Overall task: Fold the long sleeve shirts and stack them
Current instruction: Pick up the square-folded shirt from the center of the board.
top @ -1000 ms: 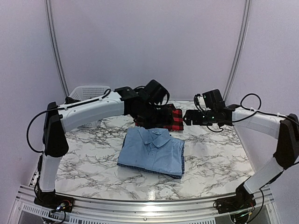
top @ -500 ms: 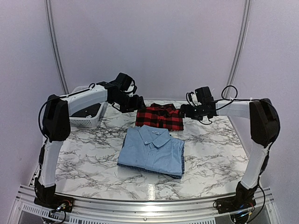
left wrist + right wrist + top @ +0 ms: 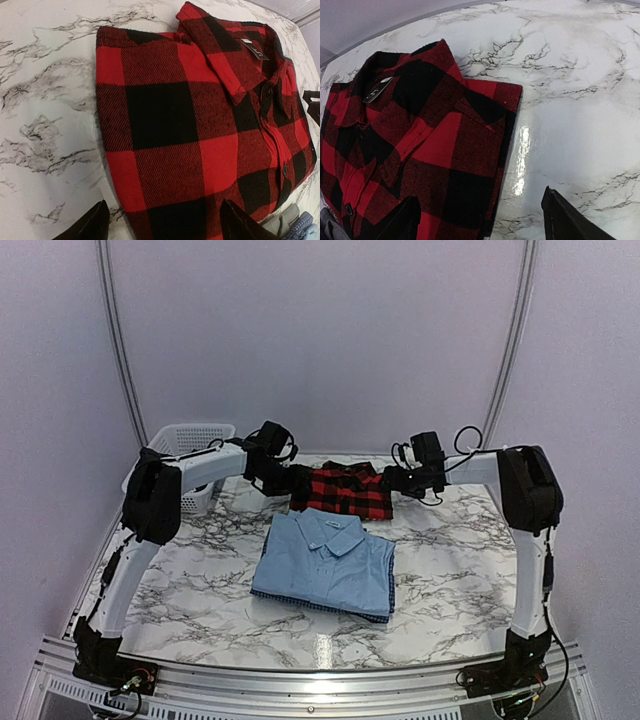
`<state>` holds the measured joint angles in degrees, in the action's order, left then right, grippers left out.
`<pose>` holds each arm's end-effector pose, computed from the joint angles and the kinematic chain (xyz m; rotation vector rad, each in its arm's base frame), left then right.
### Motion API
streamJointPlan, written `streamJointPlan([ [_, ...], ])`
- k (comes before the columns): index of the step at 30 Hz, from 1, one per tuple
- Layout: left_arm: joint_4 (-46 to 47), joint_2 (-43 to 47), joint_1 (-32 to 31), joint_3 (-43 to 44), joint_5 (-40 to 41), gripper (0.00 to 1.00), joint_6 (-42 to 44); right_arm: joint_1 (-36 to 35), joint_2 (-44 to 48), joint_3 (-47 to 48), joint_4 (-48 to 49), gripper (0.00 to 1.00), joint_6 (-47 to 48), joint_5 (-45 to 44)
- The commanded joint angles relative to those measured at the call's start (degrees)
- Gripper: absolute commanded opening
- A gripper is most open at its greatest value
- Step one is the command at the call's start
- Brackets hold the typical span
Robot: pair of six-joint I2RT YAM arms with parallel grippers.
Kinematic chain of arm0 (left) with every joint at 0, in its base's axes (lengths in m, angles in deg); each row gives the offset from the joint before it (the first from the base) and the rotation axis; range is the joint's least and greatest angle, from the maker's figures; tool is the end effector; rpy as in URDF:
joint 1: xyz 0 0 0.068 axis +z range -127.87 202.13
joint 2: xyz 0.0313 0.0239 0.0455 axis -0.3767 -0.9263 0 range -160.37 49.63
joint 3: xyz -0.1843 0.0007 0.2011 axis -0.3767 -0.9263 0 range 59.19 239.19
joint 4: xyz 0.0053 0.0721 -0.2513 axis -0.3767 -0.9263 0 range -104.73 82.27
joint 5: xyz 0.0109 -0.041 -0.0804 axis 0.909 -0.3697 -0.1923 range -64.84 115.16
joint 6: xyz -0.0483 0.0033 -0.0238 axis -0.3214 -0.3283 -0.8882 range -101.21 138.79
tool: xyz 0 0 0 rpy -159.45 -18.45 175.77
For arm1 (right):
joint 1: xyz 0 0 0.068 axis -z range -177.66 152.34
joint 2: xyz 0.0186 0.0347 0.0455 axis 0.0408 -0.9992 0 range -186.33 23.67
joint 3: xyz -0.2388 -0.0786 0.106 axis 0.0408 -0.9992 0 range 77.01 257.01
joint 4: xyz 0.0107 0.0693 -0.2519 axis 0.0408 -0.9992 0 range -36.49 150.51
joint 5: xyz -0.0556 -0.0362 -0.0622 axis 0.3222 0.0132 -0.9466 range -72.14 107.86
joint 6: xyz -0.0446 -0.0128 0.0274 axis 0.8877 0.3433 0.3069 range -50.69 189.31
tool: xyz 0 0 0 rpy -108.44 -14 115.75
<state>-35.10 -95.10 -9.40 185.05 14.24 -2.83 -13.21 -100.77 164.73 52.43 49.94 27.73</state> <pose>0.4756 -0.2996 0.1648 0.3067 2.4442 -0.6527 0.4599 0.1342 0.1559 -0.0062 2.3940 0.4958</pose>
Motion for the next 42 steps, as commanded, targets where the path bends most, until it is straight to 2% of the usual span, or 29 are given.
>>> streamJointPlan([
  [1, 2.5, -4.2, 0.3, 3.9, 0.6, 0.78, -0.5, 0.2, -2.1, 3.8, -0.1, 0.78, 0.4, 0.8],
  [6, 3.2, -6.4, 0.3, 4.7, -0.3, 0.73, -2.8, 0.2, -4.4, 5.6, -0.5, 0.72, -0.5, 2.5],
  [14, 4.5, -8.0, 0.2, 4.8, -1.2, 0.63, -6.1, -0.5, -7.7, 7.9, -1.5, 0.69, -3.0, 3.7],
  [17, 5.2, -8.9, 0.2, 5.2, -2.1, 0.58, -7.3, -1.2, -8.9, 8.5, -1.9, 0.67, -3.7, 3.8],
  [20, 6.1, -9.7, 0.1, 5.6, -3.4, 0.47, -8.8, -1.7, -9.8, 8.7, -1.5, 0.63, -4.5, 4.9],
  [24, 7.7, -10.1, 0.1, 6.0, -5.7, 0.32, -10.5, -2.6, -9.9, 10.3, -2.0, 0.49, -5.2, 6.2],
  [28, 9.6, -9.5, 0.2, 6.9, -6.8, 0.20, -11.8, -3.6, -9.6, 12.9, -3.5, 0.28, -5.4, 6.4],
  [32, 11.6, -8.2, 0.2, 7.4, -7.6, 0.01, -12.1, -4.3, -9.6, 16.3, -5.2, 0.07, -5.5, 6.4],
  [33, 12.1, -7.8, 0.2, 7.4, -7.6, 0.00, -12.1, -4.5, -9.6, 17.2, -5.7, 0.02, -5.5, 6.5],
  [34, 12.4, -7.4, 0.3, 7.4, -7.6, 0.00, -12.0, -4.6, -9.5, 18.1, -6.1, 0.00, -5.5, 6.4],
  [42, 14.3, -2.4, 0.7, 8.0, -7.0, 0.00, -11.0, -5.5, -7.1, 22.2, -8.2, 0.00, -5.2, 5.6],
])
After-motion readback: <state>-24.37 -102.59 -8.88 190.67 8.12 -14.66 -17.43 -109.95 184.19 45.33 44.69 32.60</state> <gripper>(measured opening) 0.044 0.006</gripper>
